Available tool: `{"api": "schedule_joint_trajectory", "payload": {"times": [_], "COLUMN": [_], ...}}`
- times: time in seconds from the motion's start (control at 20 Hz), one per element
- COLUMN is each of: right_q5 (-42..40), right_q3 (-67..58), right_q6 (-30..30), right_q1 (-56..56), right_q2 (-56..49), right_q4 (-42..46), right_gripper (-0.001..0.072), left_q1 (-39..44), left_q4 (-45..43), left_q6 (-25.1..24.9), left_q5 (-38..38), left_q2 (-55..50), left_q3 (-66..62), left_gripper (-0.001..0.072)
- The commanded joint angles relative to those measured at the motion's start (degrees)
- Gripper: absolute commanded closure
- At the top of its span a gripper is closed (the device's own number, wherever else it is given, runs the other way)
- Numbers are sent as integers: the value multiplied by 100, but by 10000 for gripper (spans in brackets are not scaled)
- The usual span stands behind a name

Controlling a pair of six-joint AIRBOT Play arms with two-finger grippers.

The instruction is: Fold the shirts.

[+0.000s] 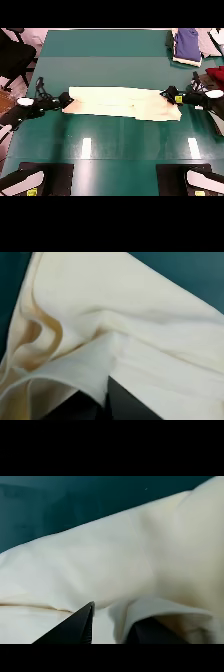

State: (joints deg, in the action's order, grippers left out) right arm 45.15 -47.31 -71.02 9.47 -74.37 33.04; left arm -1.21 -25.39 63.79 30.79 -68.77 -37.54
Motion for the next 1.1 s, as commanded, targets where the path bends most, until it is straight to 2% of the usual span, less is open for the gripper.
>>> {"api": "schedule_joint_trajectory", "payload": {"times": [0.0,0.05,0.15,0.25,0.35,0.45,0.7,0.8,0.95,1.05], "right_q5": [319,507,892,1246,1679,1915,2455,2568,2870,2999], "right_q3": [-564,-581,-522,-195,166,535,848,660,282,-2], "right_q6": [212,273,190,-7,262,479,1480,1622,1755,1749], "right_q1": [175,393,1056,1836,2524,2986,3303,3296,3195,2835], "right_q2": [-601,-522,-164,284,557,612,-155,-616,-1226,-1515], "right_q4": [11,20,518,791,793,872,857,765,87,105], "right_gripper": [446,445,427,151,120,22,-7,-7,-6,-5], "left_q1": [481,442,168,-317,-673,-809,-807,-809,-807,-807], "left_q4": [334,334,323,313,317,315,310,308,306,289], "left_q6": [-315,-271,-271,-269,-254,-254,-256,-254,-254,-251], "left_q5": [-824,-1016,-1123,-885,-481,-129,343,470,623,719], "left_q2": [-409,-407,-398,-348,-348,-348,-345,-341,-341,-341], "left_q3": [-238,-352,-643,-890,-1082,-1174,-1182,-1187,-1187,-1187], "left_gripper": [330,212,201,201,201,202,202,202,202,210]}}
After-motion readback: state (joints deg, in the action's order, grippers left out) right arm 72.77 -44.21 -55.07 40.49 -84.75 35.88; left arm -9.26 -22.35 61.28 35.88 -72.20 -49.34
